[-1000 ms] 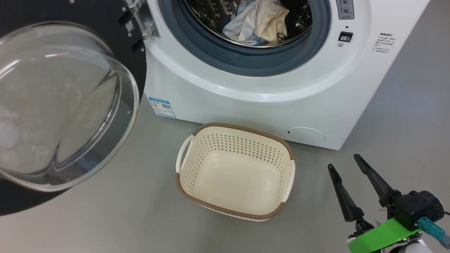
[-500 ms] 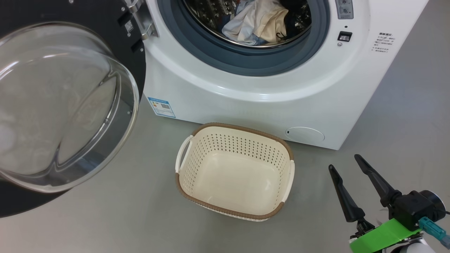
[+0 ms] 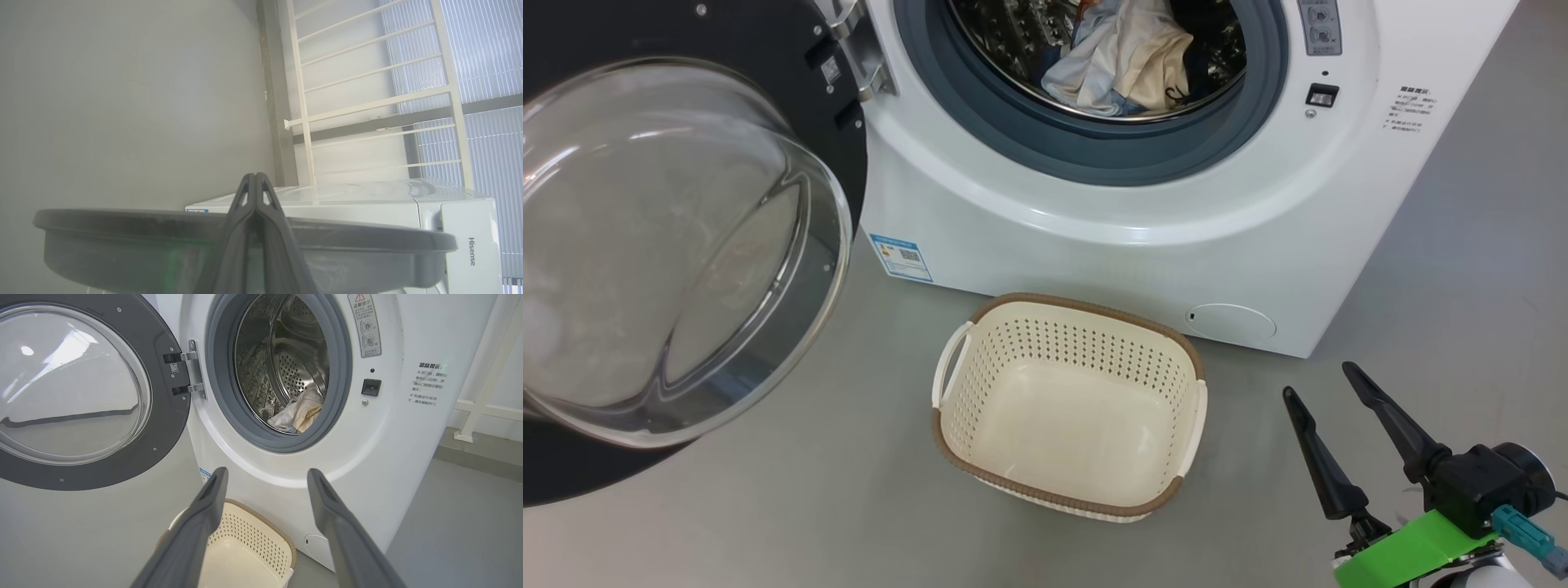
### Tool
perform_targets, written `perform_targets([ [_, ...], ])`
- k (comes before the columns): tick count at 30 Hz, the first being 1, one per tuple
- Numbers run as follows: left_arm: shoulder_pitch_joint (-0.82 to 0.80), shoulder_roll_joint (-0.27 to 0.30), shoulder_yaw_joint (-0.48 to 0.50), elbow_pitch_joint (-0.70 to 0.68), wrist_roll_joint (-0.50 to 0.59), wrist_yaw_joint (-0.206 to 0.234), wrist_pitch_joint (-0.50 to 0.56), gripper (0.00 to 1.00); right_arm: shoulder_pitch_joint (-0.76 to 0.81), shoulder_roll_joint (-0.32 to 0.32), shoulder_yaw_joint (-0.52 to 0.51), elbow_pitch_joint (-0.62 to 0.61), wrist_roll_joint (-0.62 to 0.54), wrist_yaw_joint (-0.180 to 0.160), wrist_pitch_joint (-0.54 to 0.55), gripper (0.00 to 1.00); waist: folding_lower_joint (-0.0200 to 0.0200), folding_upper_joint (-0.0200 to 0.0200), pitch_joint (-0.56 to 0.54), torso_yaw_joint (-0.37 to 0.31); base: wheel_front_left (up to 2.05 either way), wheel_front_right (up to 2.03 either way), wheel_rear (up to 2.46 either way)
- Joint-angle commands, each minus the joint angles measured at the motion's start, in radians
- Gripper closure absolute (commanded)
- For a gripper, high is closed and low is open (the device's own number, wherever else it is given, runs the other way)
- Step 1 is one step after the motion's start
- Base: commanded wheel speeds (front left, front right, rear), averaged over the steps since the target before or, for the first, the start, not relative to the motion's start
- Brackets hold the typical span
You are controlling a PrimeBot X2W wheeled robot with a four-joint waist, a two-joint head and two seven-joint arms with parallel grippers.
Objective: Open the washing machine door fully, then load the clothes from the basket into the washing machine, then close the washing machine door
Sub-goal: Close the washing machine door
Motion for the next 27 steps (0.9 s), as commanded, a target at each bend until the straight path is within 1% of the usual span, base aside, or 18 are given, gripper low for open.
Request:
perform_targets([
  [1,0.016,0.055,0.023,-0.033,-0.016,-0.009,0.016,1.00,-0.016,-0.017,0.022,-0.023,-0.009,0.002,-0.005,0.00,0.0000,0.0000,-0.002,0.000,0.00,0.00,0.00],
  [13,0.036,0.033,0.037,-0.049,-0.042,-0.018,0.041,1.00,-0.013,-0.036,0.029,-0.022,-0.004,0.002,-0.005,0.00,0.0000,0.0000,-0.008,-0.007,0.00,0.00,0.00],
  [27,0.061,0.027,0.034,-0.081,-0.049,-0.013,0.077,1.00,-0.016,-0.030,0.029,-0.020,-0.008,0.002,-0.005,0.00,0.0000,0.0000,-0.004,-0.010,0.00,0.00,0.00],
])
